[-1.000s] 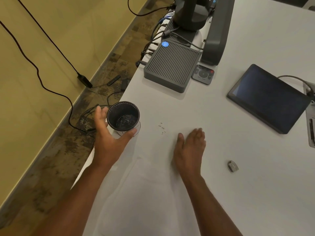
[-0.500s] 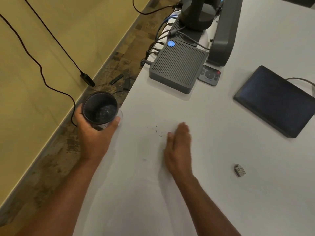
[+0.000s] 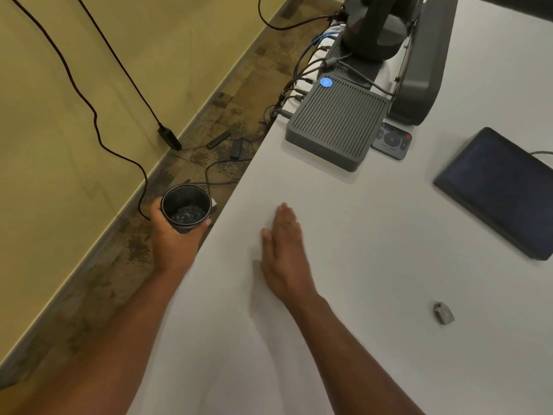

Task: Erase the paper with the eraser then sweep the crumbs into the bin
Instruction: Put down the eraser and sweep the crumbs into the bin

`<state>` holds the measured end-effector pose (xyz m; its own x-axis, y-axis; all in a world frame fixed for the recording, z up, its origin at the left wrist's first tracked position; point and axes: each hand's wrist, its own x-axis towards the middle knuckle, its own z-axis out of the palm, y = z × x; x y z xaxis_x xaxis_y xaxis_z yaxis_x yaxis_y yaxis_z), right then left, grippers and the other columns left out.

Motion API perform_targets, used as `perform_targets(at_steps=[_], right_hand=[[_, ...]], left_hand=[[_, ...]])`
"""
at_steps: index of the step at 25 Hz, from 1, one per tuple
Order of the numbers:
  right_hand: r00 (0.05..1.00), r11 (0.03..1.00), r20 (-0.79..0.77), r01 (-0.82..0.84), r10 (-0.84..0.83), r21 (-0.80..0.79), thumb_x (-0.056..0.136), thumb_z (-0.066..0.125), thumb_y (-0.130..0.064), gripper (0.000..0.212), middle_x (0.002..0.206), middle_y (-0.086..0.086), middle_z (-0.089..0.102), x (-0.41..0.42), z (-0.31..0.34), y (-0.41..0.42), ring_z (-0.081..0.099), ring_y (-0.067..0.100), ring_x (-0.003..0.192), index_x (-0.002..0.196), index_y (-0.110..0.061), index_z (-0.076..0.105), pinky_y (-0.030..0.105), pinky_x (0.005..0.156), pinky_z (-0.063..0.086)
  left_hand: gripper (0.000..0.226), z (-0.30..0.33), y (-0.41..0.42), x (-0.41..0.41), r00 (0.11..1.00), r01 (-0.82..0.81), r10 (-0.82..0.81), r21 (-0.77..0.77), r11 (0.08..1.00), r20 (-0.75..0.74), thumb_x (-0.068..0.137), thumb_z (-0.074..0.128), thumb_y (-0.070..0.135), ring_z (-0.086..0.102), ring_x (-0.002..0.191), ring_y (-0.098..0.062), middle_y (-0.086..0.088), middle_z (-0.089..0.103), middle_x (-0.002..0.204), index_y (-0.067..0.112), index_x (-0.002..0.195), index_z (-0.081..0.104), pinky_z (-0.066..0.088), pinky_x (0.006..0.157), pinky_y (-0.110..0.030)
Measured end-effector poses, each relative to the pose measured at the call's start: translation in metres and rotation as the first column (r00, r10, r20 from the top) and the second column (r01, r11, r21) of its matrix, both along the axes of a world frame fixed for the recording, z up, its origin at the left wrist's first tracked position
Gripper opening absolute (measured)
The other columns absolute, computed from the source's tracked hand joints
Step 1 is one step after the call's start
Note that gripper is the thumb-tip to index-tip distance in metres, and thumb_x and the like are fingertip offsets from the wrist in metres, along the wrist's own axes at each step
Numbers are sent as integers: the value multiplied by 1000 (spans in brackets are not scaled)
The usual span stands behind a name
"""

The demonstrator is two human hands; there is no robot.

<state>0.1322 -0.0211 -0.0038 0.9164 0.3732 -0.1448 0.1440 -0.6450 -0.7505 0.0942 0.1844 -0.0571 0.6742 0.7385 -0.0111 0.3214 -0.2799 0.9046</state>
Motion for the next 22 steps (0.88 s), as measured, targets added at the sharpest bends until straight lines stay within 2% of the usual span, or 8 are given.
perform_targets(at_steps=[2, 4, 6, 9, 13, 16, 19, 22], right_hand=[[959, 955, 63, 280, -275, -93, 103, 28, -32, 59, 161, 11, 8, -3, -3, -24, 2, 18, 148, 152, -4, 12, 29, 119, -4], [933, 881, 30, 350, -359, -318, 103, 28, -38, 66, 161, 17, 0, -14, -3, -37, -6, 25, 148, 151, 1, 6, 37, 119, -6], [963, 871, -17, 237, -270, -430, 101, 24, -47, 74, 159, 18, -12, -25, -6, -26, -17, 26, 146, 151, 1, -4, 40, 118, -11], [993, 913, -27, 98, -118, -397, 101, 16, -51, 75, 158, 13, -23, -24, -8, 16, -27, 23, 143, 150, -4, -14, 38, 117, -16], [996, 943, 3, -78, 84, -323, 103, 17, -46, 68, 160, 8, -18, -11, -7, 57, -23, 19, 145, 153, -9, -10, 36, 118, -12], [975, 970, 5, -220, 222, -104, 105, 23, -40, 60, 162, -1, -7, -12, 0, 62, -11, 10, 147, 155, -17, -1, 32, 120, -4], [995, 995, 85, 58, -52, -80, 103, 26, -38, 61, 162, 4, 1, -12, 1, 39, -4, 14, 148, 154, -11, 4, 28, 118, -6], [971, 900, 6, 223, -238, -374, 101, 23, -49, 73, 161, 14, -9, -1, -8, 19, -14, 24, 147, 152, -3, -3, 37, 118, -10]], left_hand=[[95, -2, 1, 2, 1000, 28, -28, -29, 999, -5, 67, 92, 23, 50, 124, -17, -2, 51, 141, 25, 143, 35, 45, 93, -18], [98, -4, 1, 2, 998, 62, -62, -57, 996, -6, 65, 93, 32, 50, 124, -16, -1, 52, 141, 27, 143, 34, 44, 90, -16], [102, -7, 0, 1, 996, 86, -87, -86, 993, -10, 61, 93, 43, 52, 125, -18, 0, 53, 139, 30, 143, 34, 48, 95, -27], [104, -11, 2, -2, 992, 111, -117, -111, 988, -47, 58, 93, 49, 53, 125, -19, 1, 54, 137, 34, 142, 34, 50, 99, -38], [109, -6, 5, 0, 979, 175, -184, -104, 979, -85, 51, 85, 60, 54, 124, -19, 4, 54, 136, 34, 143, 33, 48, 98, -36], [112, -5, 5, 0, 977, 190, -196, -78, 979, -79, 52, 79, 63, 51, 126, -18, 0, 53, 138, 24, 146, 31, 46, 97, -31], [105, -4, 2, 0, 981, 165, -175, -113, 980, -85, 60, 92, 46, 55, 120, -17, 3, 55, 134, 31, 144, 31, 48, 92, -29], [98, -4, 1, 1, 981, 166, -174, -95, 982, -89, 66, 92, 33, 53, 115, -13, 8, 53, 129, 32, 143, 32, 41, 79, -10]])
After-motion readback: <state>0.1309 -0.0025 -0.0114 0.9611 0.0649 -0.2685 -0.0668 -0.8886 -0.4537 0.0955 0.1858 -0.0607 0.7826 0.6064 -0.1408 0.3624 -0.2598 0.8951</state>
